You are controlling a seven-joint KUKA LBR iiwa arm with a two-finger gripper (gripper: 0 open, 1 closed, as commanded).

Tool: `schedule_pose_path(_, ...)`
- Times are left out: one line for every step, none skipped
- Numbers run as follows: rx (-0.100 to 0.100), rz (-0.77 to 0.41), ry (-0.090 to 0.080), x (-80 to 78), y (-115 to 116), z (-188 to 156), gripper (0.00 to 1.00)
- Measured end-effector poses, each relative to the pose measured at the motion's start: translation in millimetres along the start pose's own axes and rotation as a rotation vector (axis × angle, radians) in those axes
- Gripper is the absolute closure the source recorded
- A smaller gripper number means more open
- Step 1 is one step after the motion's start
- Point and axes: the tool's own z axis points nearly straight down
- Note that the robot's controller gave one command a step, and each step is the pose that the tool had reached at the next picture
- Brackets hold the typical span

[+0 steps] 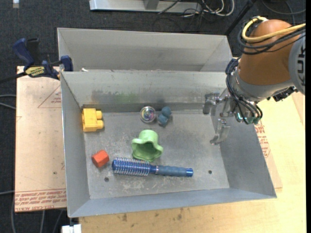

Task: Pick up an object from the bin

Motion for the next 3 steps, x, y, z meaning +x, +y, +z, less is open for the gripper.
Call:
schedule_pose_path(-0.001,-0.181,-0.002,27.9,56.6,67.2,0.0)
schedule_pose_path(-0.002,-0.319,0.002,63.3,104.6,150.9,0.0)
schedule_pose_path(0.001,-0.317,-0.005,60.9,102.4,147.7,1.0)
